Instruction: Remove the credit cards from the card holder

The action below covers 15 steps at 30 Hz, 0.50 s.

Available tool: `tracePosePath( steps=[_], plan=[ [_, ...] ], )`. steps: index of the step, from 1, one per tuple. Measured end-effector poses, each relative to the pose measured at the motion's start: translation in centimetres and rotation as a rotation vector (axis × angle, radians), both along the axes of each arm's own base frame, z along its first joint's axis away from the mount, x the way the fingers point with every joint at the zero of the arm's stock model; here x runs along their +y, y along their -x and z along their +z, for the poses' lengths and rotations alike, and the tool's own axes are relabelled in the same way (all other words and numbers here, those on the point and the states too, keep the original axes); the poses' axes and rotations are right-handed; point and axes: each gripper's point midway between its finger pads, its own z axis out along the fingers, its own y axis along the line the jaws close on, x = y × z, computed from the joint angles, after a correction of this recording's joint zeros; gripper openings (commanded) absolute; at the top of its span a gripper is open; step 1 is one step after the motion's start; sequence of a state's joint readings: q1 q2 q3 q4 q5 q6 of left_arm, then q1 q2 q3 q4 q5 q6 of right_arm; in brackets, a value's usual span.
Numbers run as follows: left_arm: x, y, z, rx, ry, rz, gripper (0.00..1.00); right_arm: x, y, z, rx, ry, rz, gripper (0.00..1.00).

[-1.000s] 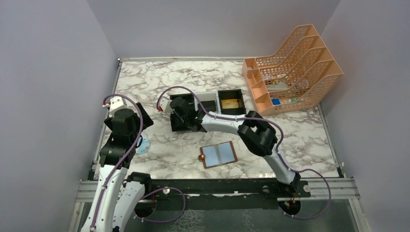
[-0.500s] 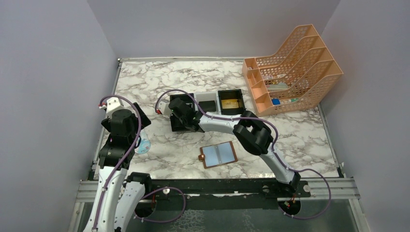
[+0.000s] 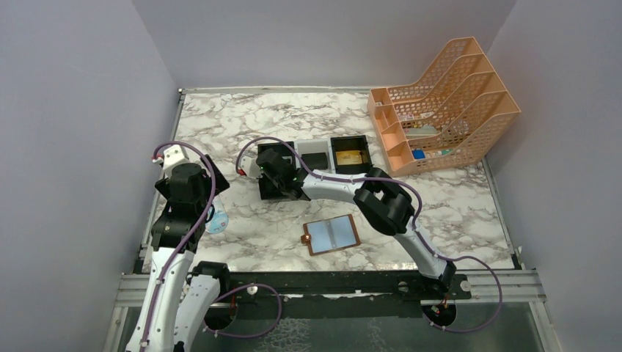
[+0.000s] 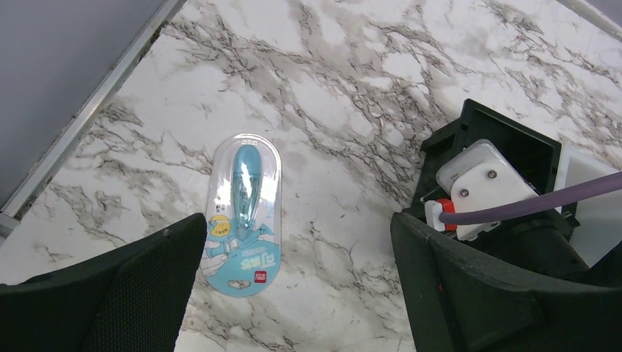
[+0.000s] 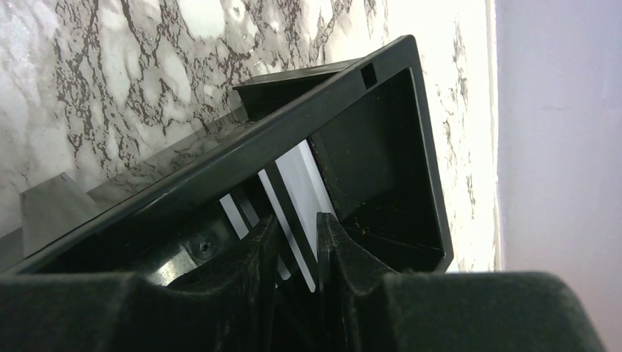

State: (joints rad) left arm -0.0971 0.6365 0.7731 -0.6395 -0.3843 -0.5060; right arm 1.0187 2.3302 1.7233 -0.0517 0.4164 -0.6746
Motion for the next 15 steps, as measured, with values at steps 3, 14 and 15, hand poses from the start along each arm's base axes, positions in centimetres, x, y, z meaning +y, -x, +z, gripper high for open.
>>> tracePosePath(
  steps=[3,14,15],
  plan=[
    [0.0,-0.1,-0.1,0.006,0.0,0.0,0.99,-0.1,-0.1,-0.1,0.003,0.001,-0.001,0.27],
    [0.0,-0.3,-0.8,0.036,0.003,-0.003,0.99,-0.6,-1.0,0.2,0.025,-0.045,-0.043,0.37],
    [0.0,-0.3,-0.8,0.037,0.003,-0.001,0.99,-0.6,-1.0,0.2,0.03,-0.051,-0.044,0.38]
  ],
)
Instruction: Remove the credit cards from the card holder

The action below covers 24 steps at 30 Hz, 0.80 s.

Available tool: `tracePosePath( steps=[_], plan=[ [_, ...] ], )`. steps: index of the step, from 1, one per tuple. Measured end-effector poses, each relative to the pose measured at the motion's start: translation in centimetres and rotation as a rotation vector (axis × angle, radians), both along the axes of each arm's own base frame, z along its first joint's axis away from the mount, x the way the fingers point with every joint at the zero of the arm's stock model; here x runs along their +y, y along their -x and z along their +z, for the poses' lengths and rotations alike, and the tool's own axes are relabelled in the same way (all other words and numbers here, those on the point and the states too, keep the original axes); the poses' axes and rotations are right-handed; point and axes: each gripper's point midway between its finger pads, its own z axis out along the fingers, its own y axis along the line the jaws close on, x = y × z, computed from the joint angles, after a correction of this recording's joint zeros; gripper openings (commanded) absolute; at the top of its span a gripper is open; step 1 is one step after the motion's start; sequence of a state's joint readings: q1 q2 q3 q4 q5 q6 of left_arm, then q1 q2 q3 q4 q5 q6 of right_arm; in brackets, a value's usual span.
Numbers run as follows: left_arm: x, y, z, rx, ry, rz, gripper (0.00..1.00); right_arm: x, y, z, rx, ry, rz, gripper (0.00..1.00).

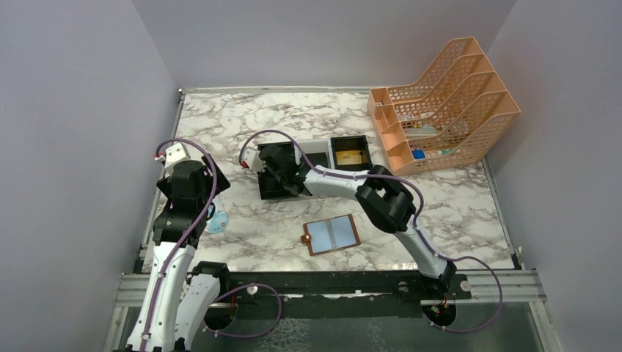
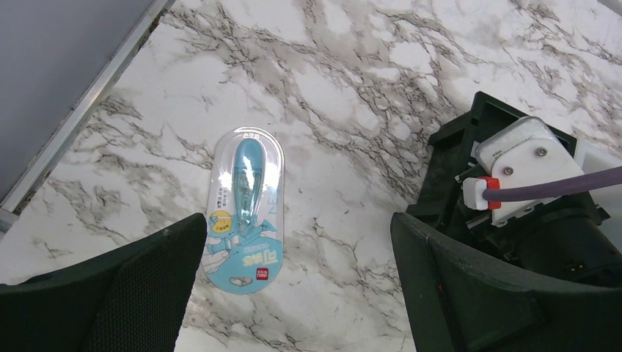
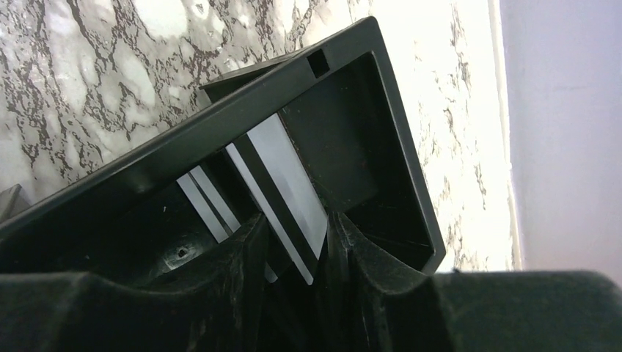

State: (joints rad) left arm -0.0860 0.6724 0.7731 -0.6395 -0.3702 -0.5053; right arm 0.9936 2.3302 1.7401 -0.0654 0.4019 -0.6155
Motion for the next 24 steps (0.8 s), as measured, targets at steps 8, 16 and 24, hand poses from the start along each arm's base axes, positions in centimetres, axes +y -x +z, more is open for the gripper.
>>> tracePosePath(
  steps=[8,16,24],
  plan=[
    [0.0,0.0,0.0,0.001,0.003,-0.001,0.99,0.3,0.8,-0.8,0.096,-0.04,0.01,0.44],
    [-0.1,-0.1,-0.2,0.007,0.006,-0.004,0.99,0.9,1.5,-0.9,0.203,-0.118,-0.009,0.36],
    [-0.1,0.0,-0.1,0.002,0.007,-0.006,0.99,0.9,2.7,-1.2,0.404,-0.287,-0.139,0.09]
  ],
)
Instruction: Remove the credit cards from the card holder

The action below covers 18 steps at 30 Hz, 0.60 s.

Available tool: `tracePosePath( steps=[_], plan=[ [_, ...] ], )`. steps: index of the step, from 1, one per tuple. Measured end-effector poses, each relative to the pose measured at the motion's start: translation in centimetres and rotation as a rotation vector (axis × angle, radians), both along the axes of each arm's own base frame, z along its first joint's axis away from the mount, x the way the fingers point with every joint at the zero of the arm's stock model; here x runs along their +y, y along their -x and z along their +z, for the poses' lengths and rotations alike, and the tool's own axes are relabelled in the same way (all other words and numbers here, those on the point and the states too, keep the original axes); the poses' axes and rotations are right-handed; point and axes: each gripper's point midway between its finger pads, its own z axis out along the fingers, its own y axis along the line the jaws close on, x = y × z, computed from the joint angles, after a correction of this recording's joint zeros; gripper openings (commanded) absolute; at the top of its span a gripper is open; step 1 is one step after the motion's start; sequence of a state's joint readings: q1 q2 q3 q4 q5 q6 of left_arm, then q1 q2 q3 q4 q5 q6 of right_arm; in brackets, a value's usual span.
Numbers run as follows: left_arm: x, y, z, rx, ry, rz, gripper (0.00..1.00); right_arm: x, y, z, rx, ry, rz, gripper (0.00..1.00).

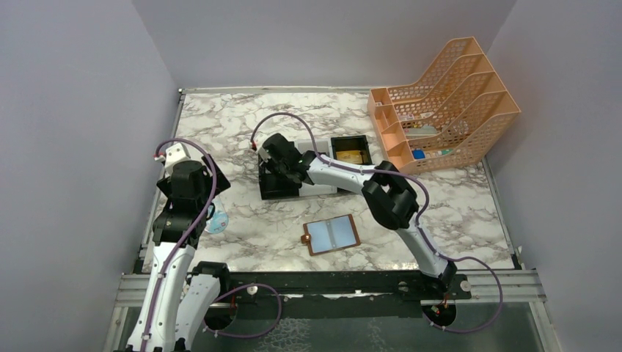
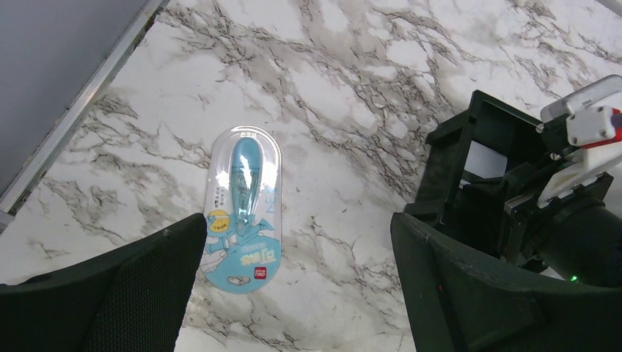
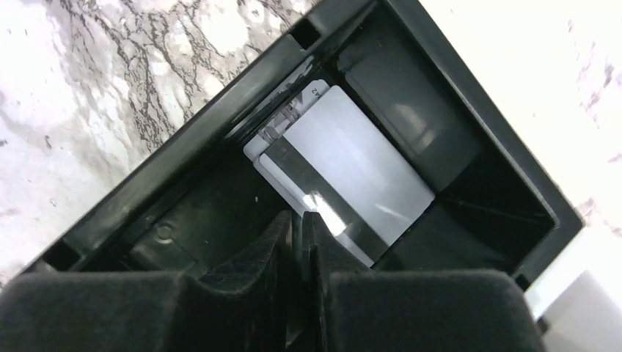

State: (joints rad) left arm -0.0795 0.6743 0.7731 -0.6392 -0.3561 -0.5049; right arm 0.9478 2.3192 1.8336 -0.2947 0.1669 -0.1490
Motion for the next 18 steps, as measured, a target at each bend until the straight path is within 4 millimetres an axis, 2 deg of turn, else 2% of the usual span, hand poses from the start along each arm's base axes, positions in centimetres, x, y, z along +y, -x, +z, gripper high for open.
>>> tracePosePath(
  steps=[7,15,18],
  plan=[
    [0.0,0.0,0.1,-0.005,0.001,0.0,0.99,-0.1,1.1,-0.7,0.141,-0.093,-0.131,0.04],
    [0.0,0.0,0.1,-0.006,0.001,0.0,0.99,1.3,1.2,0.0,0.198,-0.16,-0.162,0.03],
    [0.0,0.0,0.1,-0.006,0.001,0.0,0.99,1.3,1.2,-0.5,0.211,-0.154,-0.173,0.03]
  ],
)
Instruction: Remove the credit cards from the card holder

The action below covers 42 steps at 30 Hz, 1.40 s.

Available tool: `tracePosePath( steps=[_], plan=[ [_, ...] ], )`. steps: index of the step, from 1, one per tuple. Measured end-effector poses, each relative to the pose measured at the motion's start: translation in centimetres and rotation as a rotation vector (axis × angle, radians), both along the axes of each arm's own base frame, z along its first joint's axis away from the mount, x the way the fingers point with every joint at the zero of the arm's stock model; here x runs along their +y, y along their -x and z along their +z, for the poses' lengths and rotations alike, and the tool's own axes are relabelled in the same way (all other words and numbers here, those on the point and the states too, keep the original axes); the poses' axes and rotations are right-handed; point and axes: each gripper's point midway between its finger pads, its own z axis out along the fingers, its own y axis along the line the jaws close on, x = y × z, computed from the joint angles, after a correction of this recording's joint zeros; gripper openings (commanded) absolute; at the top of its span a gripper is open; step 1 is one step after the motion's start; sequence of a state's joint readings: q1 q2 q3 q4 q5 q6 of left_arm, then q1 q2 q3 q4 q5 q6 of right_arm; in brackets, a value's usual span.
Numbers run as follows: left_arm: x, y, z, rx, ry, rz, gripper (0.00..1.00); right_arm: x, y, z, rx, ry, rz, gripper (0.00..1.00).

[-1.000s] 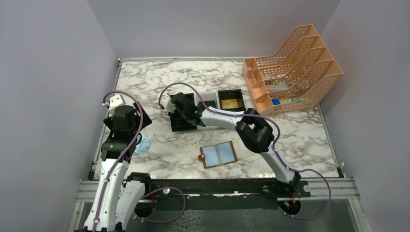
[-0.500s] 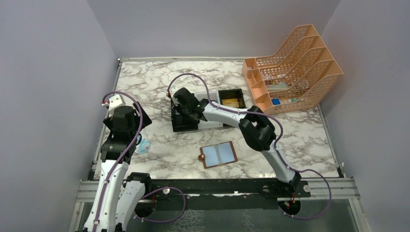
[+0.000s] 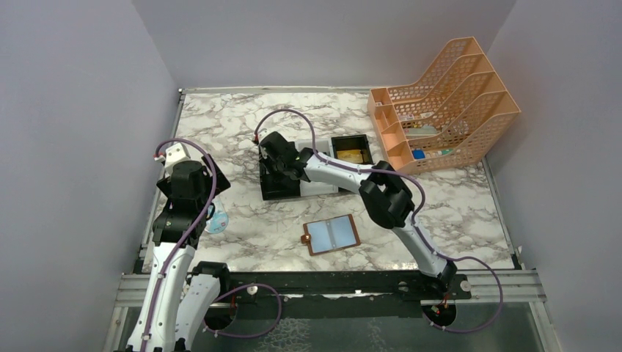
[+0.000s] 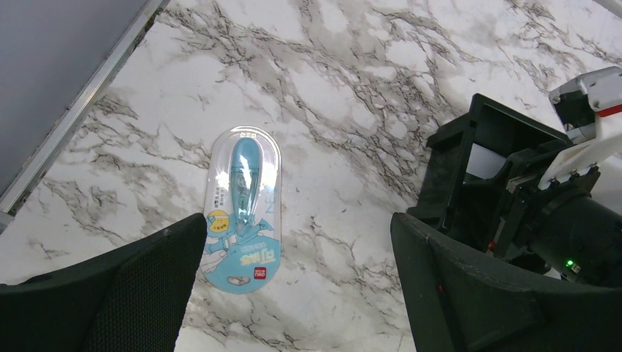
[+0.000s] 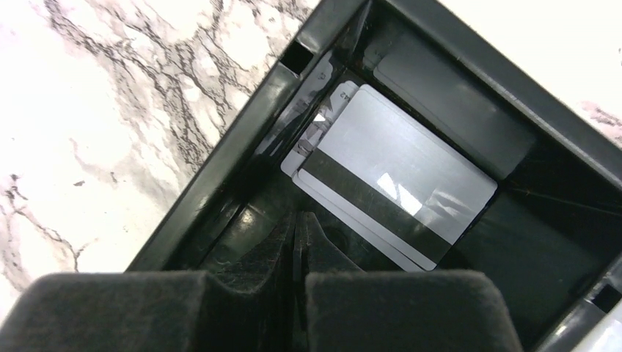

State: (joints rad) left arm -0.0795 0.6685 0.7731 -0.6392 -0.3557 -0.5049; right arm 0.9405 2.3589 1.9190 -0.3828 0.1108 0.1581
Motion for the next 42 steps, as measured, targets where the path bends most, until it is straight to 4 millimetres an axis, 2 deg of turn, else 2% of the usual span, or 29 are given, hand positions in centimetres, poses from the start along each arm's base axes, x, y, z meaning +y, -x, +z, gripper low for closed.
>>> tracePosePath(
  steps=[5,20,24,30,32,34,38,40,42],
  plan=[
    [0.0,0.0,0.0,0.0,0.0,0.0,0.99,-0.3,0.1,-1.5,0.024,0.03,-0.011,0.03],
    [0.0,0.0,0.0,0.0,0.0,0.002,0.99,0.2,-2.1,-1.5,-0.045,0.039,-0.083,0.05],
    [0.0,0.0,0.0,0.0,0.0,0.002,0.99,0.2,-2.1,-1.5,-0.051,0.044,-0.077,0.1],
    [0.2,0.0,0.0,0.001,0.0,0.006,0.99,0.1,-1.0,-0.9,-0.025,0.035,-0.026,0.25],
    [0.2,0.0,0.0,0.001,0.0,0.006,0.99,0.0,-0.5,0.2,-0.02,0.019,-0.011,0.27],
    [0.2,0.0,0.0,0.0,0.0,0.006,0.99,-0.2,0.0,2.1,-0.024,-0.009,0.006,0.28],
    [0.2,0.0,0.0,0.0,0.0,0.007,0.99,-0.8,1.1,7.7,-0.064,-0.099,0.016,0.34],
    [0.2,0.0,0.0,0.001,-0.001,0.005,0.99,-2.0,2.0,10.2,-0.085,-0.145,0.008,0.38],
    [0.0,0.0,0.0,0.001,0.001,-0.003,0.99,-4.3,3.5,11.9,-0.103,-0.185,-0.016,0.42]
  ],
)
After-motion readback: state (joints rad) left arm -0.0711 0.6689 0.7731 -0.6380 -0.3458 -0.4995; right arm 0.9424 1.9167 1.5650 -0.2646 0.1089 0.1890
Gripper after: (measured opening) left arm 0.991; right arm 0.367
